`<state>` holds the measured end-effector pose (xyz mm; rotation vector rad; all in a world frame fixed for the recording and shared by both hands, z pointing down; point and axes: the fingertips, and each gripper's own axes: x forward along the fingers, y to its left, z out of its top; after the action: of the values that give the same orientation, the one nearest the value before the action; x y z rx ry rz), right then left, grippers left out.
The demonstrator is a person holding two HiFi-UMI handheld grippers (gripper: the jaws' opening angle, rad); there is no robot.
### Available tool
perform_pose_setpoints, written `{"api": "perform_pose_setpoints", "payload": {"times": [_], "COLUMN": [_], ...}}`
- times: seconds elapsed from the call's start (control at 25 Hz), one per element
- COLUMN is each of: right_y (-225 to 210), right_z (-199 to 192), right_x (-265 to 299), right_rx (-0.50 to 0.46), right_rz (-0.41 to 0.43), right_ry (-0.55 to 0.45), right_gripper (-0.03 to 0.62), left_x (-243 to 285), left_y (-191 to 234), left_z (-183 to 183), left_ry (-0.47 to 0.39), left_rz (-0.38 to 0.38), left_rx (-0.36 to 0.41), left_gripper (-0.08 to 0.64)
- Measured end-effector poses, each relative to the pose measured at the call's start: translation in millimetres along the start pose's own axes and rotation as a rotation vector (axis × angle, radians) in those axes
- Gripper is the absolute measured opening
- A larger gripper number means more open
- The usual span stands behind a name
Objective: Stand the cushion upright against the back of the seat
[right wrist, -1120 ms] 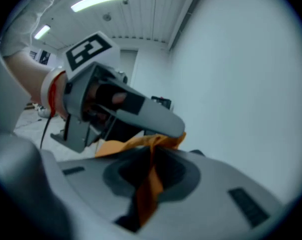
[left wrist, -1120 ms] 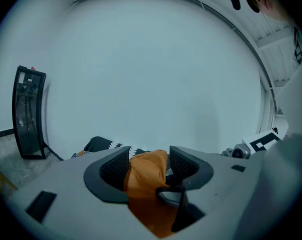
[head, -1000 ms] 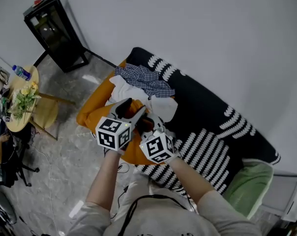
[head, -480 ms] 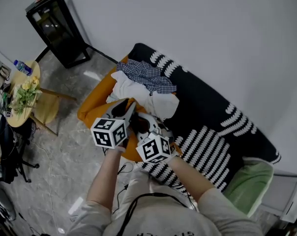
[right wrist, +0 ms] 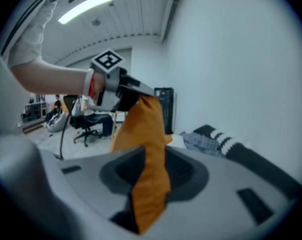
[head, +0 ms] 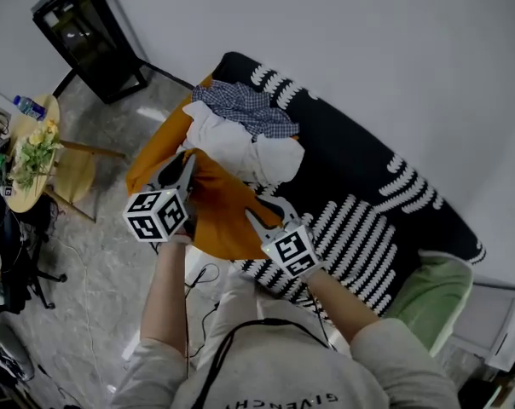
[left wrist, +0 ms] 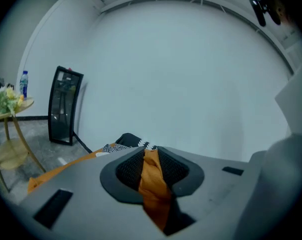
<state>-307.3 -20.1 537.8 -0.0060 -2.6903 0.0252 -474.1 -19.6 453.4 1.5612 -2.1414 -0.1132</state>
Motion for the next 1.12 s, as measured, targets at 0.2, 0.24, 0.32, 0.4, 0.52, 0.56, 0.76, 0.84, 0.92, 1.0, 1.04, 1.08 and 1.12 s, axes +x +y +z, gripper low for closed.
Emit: {"api": "perform_pose_setpoints", "payload": {"times": [0.2, 0.24, 0.32, 0.4, 0.52, 0.56, 0.76, 0.84, 0.92, 1.0, 1.04, 1.08, 1.12], "right_y": [-27, -34, -45, -50, -48, -44, -23, -20, -17, -12, -8, -4, 0], "right_z": [-68, -83, -115, -142, -173, -183, -239, -252, -257, -260, -261, -264, -266], "right_x": [-45, -54, -72, -87, -97, -98, -101, -96, -86, -74, -68, -62, -57], "right_rx": [0.207, 0.256, 0.334, 0.372, 0.403, 0.419, 0.533, 0.584, 0.674, 0.763, 0.807, 0.857, 0.909], "right_rz": [-0.08, -0.104, -0.153, -0.191, -0.21, -0.208, -0.222, -0.245, -0.246, -0.225, -0.202, -0.173, -0.141], "right_ry": [0.098, 0.115, 0.157, 0.203, 0.265, 0.285, 0.395, 0.409, 0.392, 0.378, 0.377, 0.378, 0.378], "right_gripper": [0.156, 0.161, 0.166, 0.17, 0.179, 0.184, 0.214, 0.242, 0.254, 0.258, 0.258, 0.258, 0.257], "left_x": [-22, -25, -31, -36, -44, -46, -63, -70, -77, -84, -87, -90, -93], "left_y": [30, 36, 45, 51, 61, 65, 81, 90, 100, 107, 110, 113, 116], "left_z": [6, 6, 3, 1, 1, 1, -1, -1, -2, -6, -8, -10, -11], "left_ry": [-0.051, -0.057, -0.063, -0.068, -0.08, -0.084, -0.116, -0.124, -0.129, -0.13, -0.131, -0.131, -0.132], "left_rz": [0.038, 0.049, 0.064, 0.075, 0.095, 0.103, 0.128, 0.144, 0.161, 0.172, 0.179, 0.187, 0.196], "left_rx": [-0.077, -0.081, -0.09, -0.095, -0.101, -0.104, -0.145, -0.155, -0.158, -0.168, -0.172, -0.175, -0.179], "left_gripper": [0.101, 0.101, 0.101, 0.101, 0.101, 0.101, 0.101, 0.101, 0.101, 0.101, 0.101, 0.101, 0.101]}}
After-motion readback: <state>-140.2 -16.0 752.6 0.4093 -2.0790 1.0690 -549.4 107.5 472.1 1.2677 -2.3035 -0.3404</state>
